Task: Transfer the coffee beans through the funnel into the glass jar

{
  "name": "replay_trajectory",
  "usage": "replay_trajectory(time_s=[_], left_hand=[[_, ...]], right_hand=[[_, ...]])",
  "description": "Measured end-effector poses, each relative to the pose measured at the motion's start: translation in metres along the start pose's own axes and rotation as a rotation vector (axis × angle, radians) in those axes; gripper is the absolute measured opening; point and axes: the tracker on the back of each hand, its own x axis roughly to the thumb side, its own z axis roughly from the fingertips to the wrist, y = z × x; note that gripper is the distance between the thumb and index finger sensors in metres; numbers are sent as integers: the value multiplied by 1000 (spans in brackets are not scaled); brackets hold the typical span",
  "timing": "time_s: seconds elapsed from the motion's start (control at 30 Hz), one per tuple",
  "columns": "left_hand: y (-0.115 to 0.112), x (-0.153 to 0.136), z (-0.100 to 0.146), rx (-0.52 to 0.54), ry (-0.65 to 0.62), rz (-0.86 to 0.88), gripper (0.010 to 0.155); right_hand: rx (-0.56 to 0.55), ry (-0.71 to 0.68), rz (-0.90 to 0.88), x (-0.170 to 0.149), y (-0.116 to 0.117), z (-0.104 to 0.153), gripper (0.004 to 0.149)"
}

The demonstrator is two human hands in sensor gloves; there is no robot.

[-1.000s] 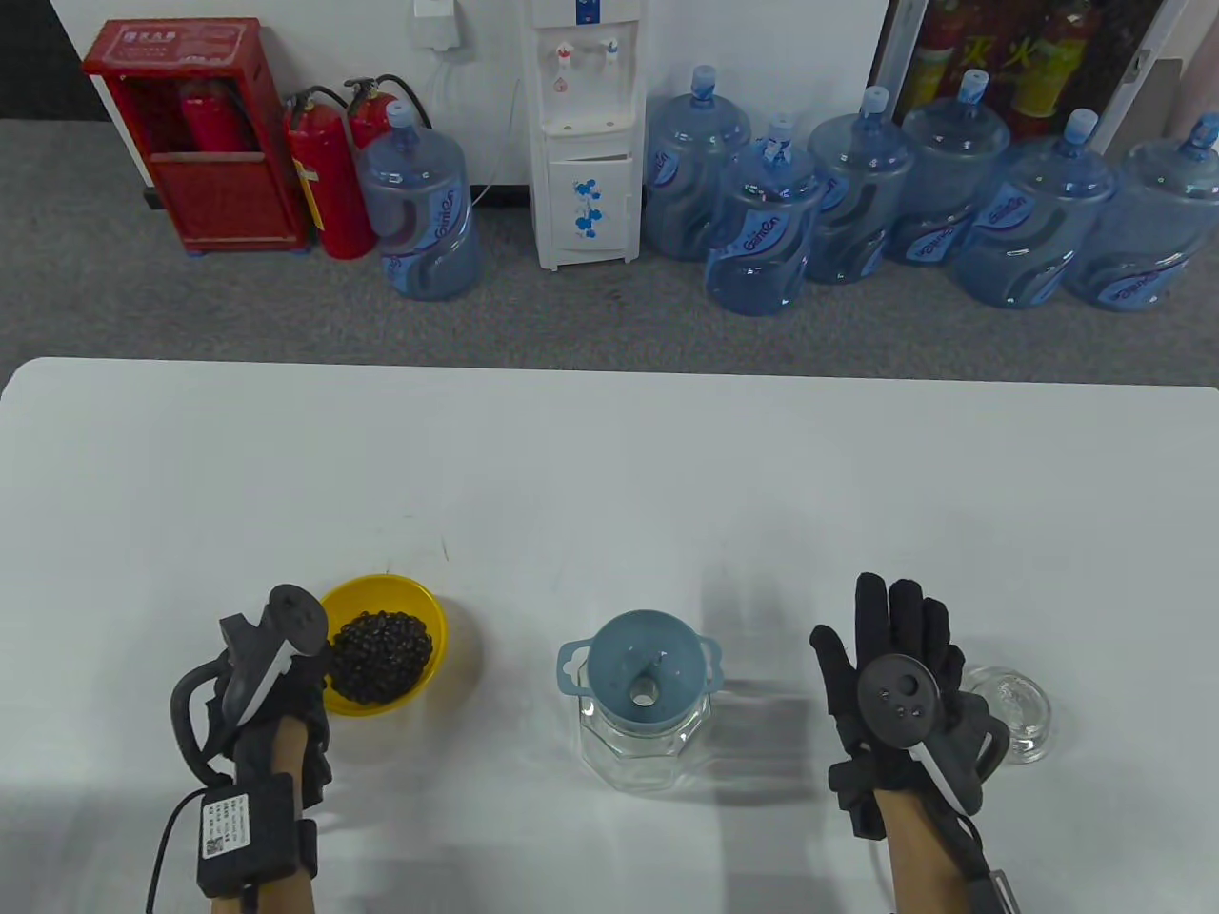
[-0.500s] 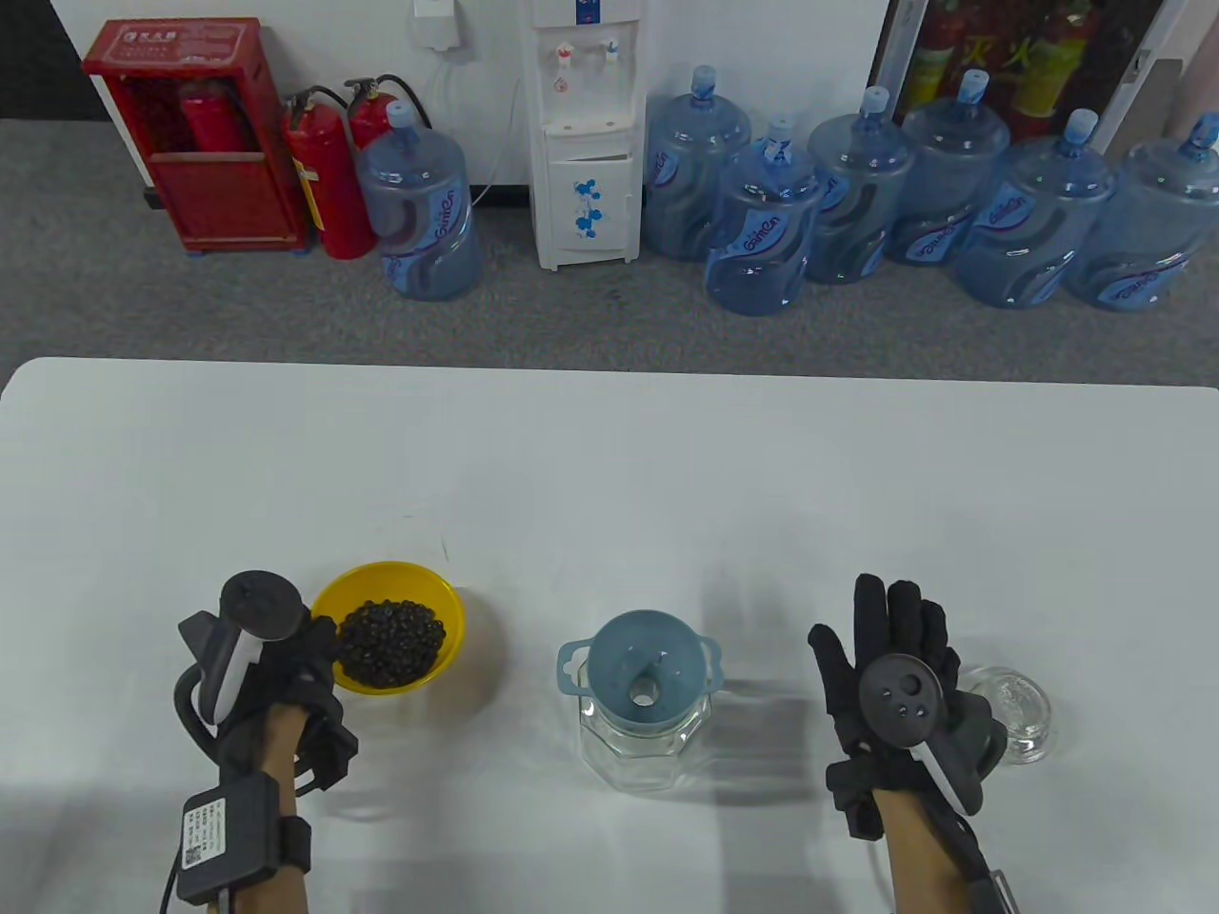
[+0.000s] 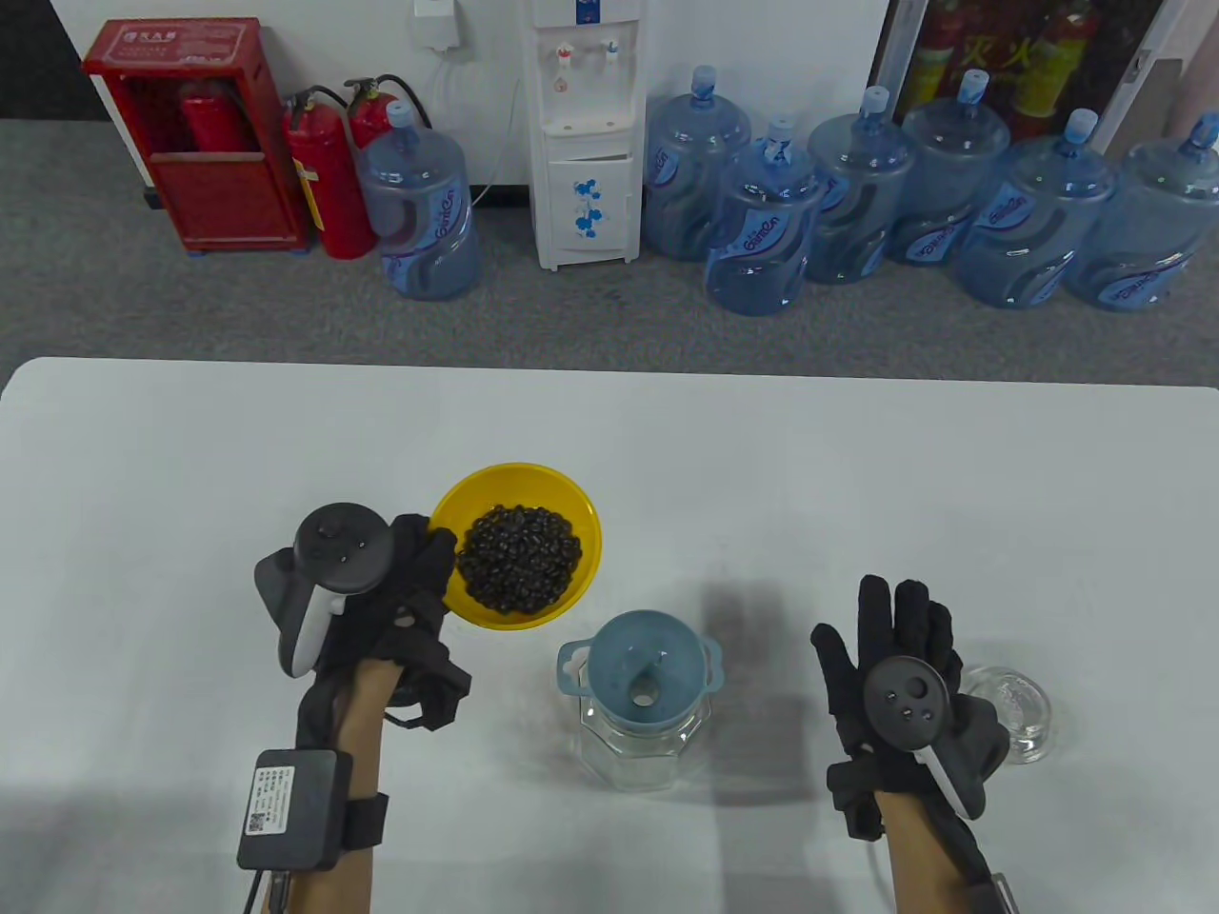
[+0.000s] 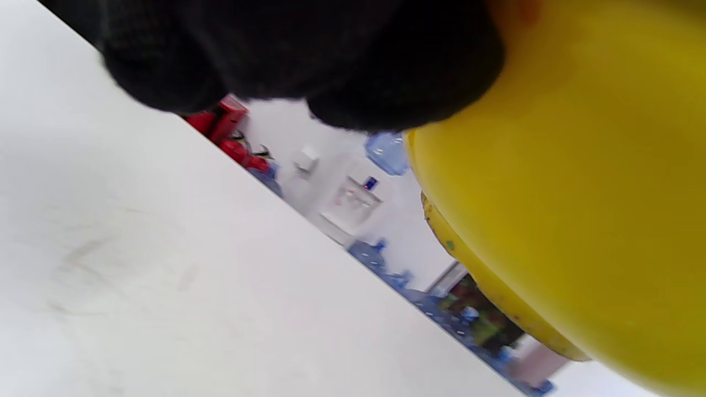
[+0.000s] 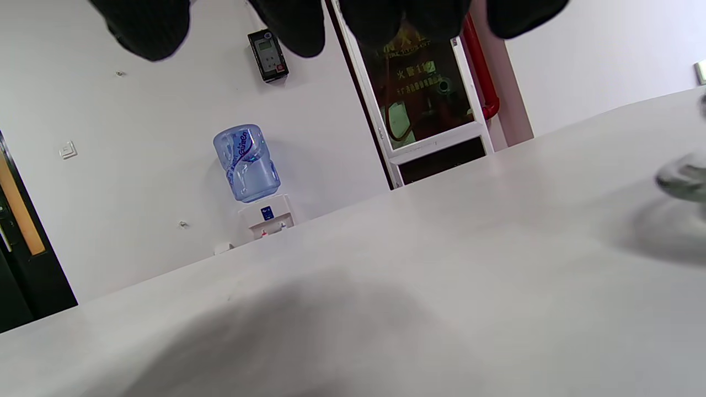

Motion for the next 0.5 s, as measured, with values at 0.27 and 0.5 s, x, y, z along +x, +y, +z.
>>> replay_trajectory(time_s=[0.27, 0.5], left_hand=[[-25, 48, 13, -48, -182, -15, 45], [-36, 65, 14, -13, -244, -56, 44]], right_hand=[[0, 8, -21, -2, -1, 0, 76], [-10, 8, -33, -3, -2, 1, 75]])
